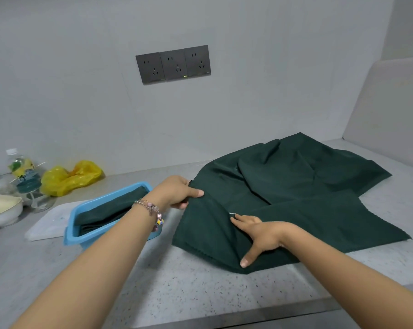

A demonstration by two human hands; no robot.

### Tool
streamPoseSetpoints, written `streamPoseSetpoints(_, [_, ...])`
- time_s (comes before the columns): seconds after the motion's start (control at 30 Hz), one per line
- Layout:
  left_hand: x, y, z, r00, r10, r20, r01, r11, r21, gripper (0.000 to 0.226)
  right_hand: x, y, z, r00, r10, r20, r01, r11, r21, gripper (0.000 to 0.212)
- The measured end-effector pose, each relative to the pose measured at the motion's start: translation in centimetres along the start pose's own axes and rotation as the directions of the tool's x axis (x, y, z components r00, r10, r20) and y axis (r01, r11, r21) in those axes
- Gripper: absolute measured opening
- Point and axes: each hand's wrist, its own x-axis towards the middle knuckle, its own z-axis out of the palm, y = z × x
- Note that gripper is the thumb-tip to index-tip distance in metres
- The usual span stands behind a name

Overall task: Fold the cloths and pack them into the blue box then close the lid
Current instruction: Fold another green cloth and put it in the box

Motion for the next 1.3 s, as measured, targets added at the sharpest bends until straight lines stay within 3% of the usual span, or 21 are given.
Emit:
streamPoseSetpoints(0.07, [-0.2,1.6,0.7,0.998,-0.022,0.055,0.029,0.991,-0.130,0.019,-0.4,0.2,-0.1,0.998,-0.028,-0.060,0.032,0.997,0.077,0.115])
streamPoseSetpoints(0.13, [-0.4,3.3,1.8,0.995,-0.019,0.097,0.039,0.978,-0.204,0.021,-1.3,0.5,-0.3,0.976,-0.036,-0.214,0.090,0.965,0.245,0.098])
streamPoseSetpoints(0.2, [-0.4,4.9,3.0,0.990,-0.004,0.138,0.040,0.965,-0.260,0.018,-2.4,0.9,-0.7,0.880,0.036,-0.474,0.193,0.883,0.427,0.068])
streamPoseSetpoints(0.27, [-0.3,5.9,4.7,0.986,0.013,0.163,0.037,0.953,-0.299,0.016,-3.5,1.7,-1.2,0.753,0.201,-0.627,0.290,0.755,0.589,0.035])
streamPoseSetpoints(0.37, [-0.2,6.8,7.8,0.986,0.045,0.162,0.011,0.944,-0.330,0.015,-5.5,2.6,-1.5,0.732,0.385,-0.563,0.344,0.504,0.792,0.024])
streamPoseSetpoints(0.43, [-0.1,6.9,10.2,0.981,0.048,0.189,0.024,0.931,-0.365,0.012,-6.9,3.2,-1.2,0.726,0.453,-0.517,0.310,0.456,0.834,0.032])
streamPoseSetpoints(0.5, [0.1,6.6,12.4,0.977,0.039,0.212,0.049,0.917,-0.395,0.015,-7.8,3.8,-0.5,0.691,0.526,-0.496,0.249,0.471,0.846,0.041])
streamPoseSetpoints(0.6, [0.5,5.9,15.6,0.976,0.037,0.215,0.047,0.927,-0.372,0.015,-8.5,4.9,1.0,0.589,0.608,-0.533,0.131,0.579,0.805,0.045])
streamPoseSetpoints(0.77, [1.2,4.6,18.4,0.981,0.036,0.192,0.020,0.959,-0.284,0.018,-8.3,6.2,3.9,0.540,0.543,-0.643,-0.147,0.813,0.563,0.036])
streamPoseSetpoints(0.83, [1.3,4.1,18.6,0.986,0.058,0.156,-0.017,0.967,-0.253,0.021,-8.2,6.1,4.7,0.505,0.519,-0.690,-0.169,0.843,0.510,0.037])
streamPoseSetpoints(0.9, [1.7,3.5,18.5,0.992,0.123,0.025,-0.119,0.984,-0.136,0.018,-8.2,6.0,5.3,0.467,0.481,-0.742,-0.151,0.870,0.469,0.037])
streamPoseSetpoints(1.0, [2.1,2.2,17.9,0.934,0.344,-0.101,-0.317,0.923,0.217,0.009,-8.1,5.9,5.2,0.460,0.438,-0.772,-0.154,0.896,0.416,0.035])
streamPoseSetpoints(1.1, [2.5,0.5,18.1,0.882,0.469,-0.040,-0.397,0.787,0.471,0.029,-7.8,5.9,5.3,0.478,0.430,-0.766,-0.223,0.903,0.368,0.031])
streamPoseSetpoints(1.3, [2.6,-2.0,19.5,0.867,0.490,0.088,-0.465,0.736,0.492,0.039,-7.2,6.1,5.7,0.501,0.381,-0.777,-0.296,0.919,0.259,0.035])
